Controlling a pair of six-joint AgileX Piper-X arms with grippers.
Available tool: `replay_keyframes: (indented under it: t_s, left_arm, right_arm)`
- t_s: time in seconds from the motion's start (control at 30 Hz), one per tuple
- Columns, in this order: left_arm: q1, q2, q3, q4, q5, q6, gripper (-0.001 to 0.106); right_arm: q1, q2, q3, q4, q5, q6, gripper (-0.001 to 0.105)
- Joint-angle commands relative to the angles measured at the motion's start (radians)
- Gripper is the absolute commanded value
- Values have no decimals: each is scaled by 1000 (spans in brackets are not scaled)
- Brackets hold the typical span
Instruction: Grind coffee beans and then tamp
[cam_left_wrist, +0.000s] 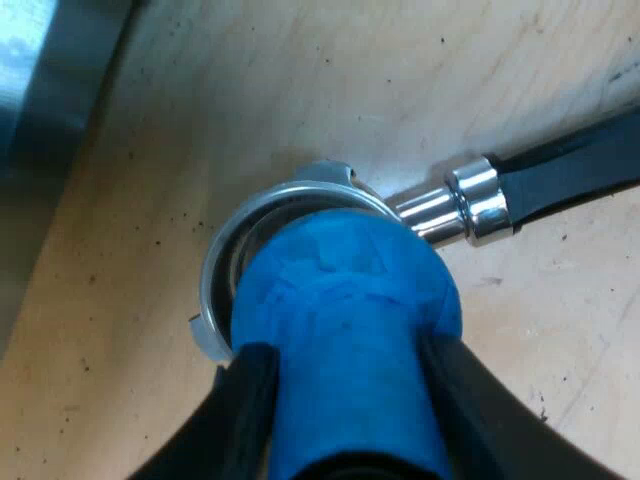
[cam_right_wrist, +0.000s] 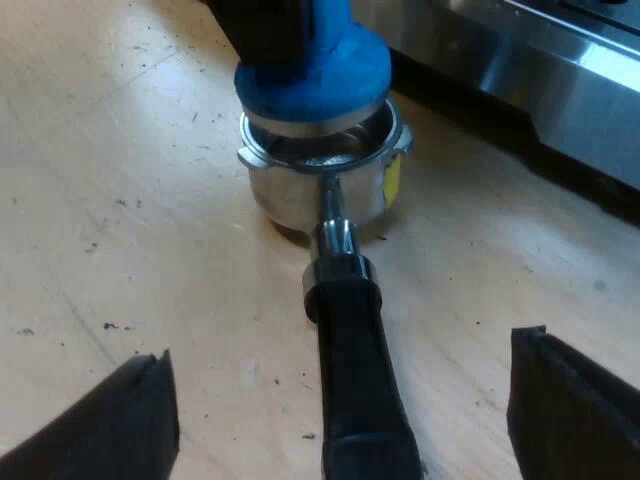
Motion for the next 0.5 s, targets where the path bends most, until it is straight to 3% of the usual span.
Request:
replay_keyframes:
  t_s: [0.03,0.23,0.5]
  left_arm:
    - [-3,0,-6,-25,-18,0,0]
    - [-3,0,-6,-33,-58,0,0]
    - [-3,0,-6,-24,-53,0,0]
  right_arm:
    - [0,2,-2,-7,5,2,70]
    - [0,2,-2,-7,5,2,70]
    - [0,2,-2,-7,5,2,70]
